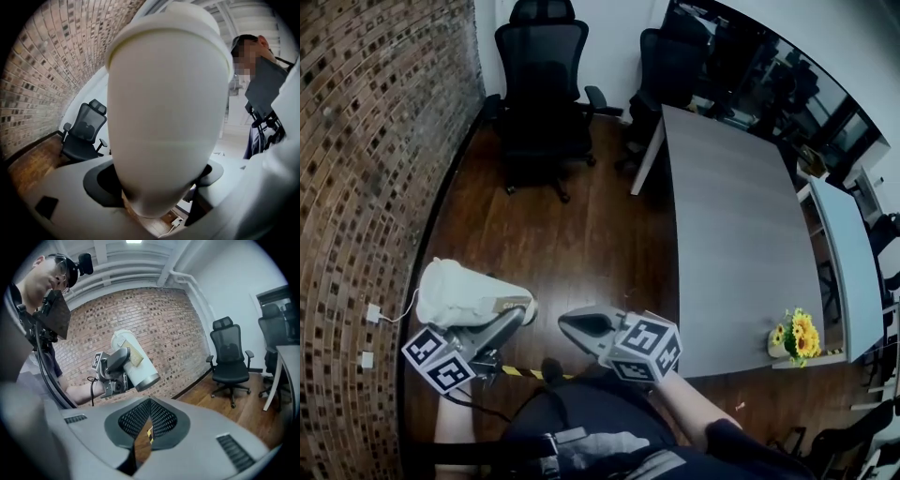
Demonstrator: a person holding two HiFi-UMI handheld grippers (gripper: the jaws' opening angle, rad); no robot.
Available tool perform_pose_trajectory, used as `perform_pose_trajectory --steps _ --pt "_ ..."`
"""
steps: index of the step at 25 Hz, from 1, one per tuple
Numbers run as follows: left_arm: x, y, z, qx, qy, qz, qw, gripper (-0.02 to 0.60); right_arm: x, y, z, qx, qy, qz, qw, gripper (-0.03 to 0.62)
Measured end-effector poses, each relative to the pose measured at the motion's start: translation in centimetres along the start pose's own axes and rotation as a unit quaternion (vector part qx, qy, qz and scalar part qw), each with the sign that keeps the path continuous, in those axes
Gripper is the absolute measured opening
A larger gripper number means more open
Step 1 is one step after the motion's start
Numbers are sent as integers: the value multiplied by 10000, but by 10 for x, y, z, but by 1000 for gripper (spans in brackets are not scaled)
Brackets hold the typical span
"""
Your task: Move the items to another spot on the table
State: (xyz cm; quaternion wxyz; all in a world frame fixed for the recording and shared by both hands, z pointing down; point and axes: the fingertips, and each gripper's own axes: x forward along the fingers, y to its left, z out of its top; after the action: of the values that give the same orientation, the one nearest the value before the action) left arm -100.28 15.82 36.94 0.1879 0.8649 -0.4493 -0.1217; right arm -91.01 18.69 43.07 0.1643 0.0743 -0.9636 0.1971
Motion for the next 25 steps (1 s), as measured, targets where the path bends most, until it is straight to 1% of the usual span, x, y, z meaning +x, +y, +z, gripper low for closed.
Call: perform_pose_trajectory --steps 4,8,11,14,20,25 --pt "7 6 3 113 167 -305 9993 423 1 -4 6 -54 48 -425 9991 -17" --pt "25 4 7 144 267 -677 9972 423 1 -14 15 -2 -23 -651 9979 -17" --pt "37 6 5 175 415 -857 9953 423 3 -21 17 85 -78 -749 9971 -17" --pt "42 12 1 219 586 -942 9936 423 12 -29 14 219 -87 -778 9967 -17" --pt "62 42 -3 99 930 -961 9910 423 33 -61 27 303 -175 -778 9964 -17" --pt "95 61 0 75 1157 -1060 9876 423 41 -95 35 398 -152 -755 9962 -17"
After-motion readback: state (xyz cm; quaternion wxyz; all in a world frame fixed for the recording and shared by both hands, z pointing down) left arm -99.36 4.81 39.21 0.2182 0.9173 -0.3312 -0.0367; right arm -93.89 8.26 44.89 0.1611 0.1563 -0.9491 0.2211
